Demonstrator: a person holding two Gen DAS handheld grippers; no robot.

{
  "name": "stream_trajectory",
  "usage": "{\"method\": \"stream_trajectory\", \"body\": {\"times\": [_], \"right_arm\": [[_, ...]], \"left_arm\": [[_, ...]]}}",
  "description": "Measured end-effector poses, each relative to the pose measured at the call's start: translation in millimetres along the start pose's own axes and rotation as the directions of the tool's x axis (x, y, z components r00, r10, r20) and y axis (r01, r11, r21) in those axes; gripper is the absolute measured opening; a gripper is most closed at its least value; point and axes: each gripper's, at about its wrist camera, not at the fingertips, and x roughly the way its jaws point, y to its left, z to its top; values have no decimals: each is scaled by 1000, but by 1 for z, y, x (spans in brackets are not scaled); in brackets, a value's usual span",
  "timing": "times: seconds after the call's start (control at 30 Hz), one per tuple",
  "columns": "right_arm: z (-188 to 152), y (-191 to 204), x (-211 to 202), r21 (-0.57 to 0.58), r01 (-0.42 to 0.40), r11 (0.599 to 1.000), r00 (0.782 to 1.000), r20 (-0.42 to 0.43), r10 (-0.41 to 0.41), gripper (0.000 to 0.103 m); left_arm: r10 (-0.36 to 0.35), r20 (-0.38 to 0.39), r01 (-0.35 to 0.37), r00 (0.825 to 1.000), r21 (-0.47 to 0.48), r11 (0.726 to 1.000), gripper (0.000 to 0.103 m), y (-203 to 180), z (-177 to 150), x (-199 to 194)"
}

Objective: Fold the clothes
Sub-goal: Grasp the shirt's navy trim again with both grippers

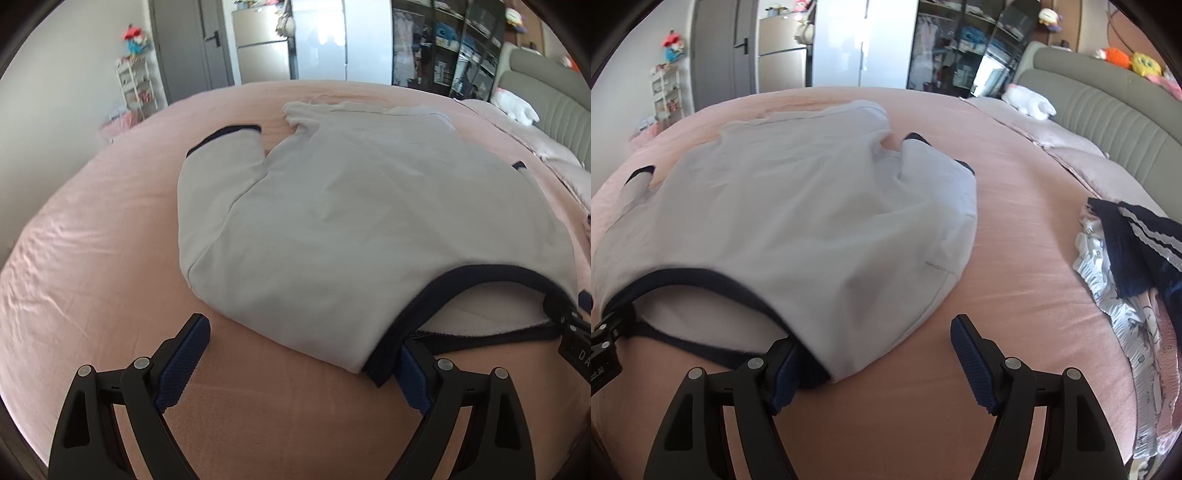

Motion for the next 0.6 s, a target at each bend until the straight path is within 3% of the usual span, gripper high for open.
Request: {"method": "stream_trajectory", "body": {"times": [0.2,0.37,0.43,0.5,0.53,0.6], "right_arm": [[0,2,1,0,33,999,999,-15,-33,74],[0,-4,1,19,100,995,995,-11,-100,75],[-3,-8,-1,35,76,996,997,-6,-76,73],[-4,-11,-2,54,14,998,1000,-2,-14,45],[-4,-8,-3,37,2,999,1000,4,-3,42],[-6,2,-4,-13,-14,1000,1000,17,14,24]], "left_arm": [[17,-46,-18,999,-26,999,92,4,7,8],[36,-34,-38,999,-59,998,93,12,4,6],[36,-32,-38,999,-74,997,93,16,2,4],[27,-30,-29,999,-74,997,92,18,1,4],[21,-29,-23,999,-73,997,91,18,1,3],[0,-23,-2,1000,-64,998,81,18,1,2]]}}
